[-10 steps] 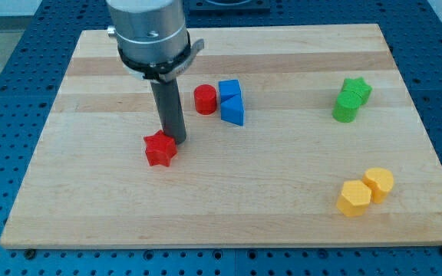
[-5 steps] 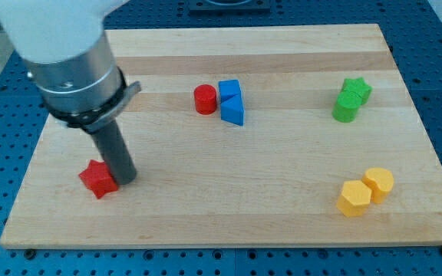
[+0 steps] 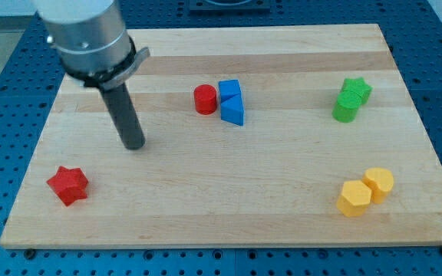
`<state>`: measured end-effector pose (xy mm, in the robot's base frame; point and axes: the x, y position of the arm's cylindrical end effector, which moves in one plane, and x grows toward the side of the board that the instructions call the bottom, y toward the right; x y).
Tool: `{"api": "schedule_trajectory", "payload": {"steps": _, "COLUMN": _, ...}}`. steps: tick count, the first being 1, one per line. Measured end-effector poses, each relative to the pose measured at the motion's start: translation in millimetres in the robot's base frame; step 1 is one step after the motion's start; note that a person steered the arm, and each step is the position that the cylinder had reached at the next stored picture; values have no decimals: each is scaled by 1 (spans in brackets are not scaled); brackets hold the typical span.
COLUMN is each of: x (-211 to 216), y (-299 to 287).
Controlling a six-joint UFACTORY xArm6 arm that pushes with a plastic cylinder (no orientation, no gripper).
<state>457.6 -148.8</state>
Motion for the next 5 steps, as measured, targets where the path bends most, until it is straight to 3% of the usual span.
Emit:
{"api": "schedule_trajectory", "payload": {"steps": 3, "x": -130, "y": 46}}
{"api": "schedule_trajectory", "payload": {"steps": 5, "x": -143, "y": 100}}
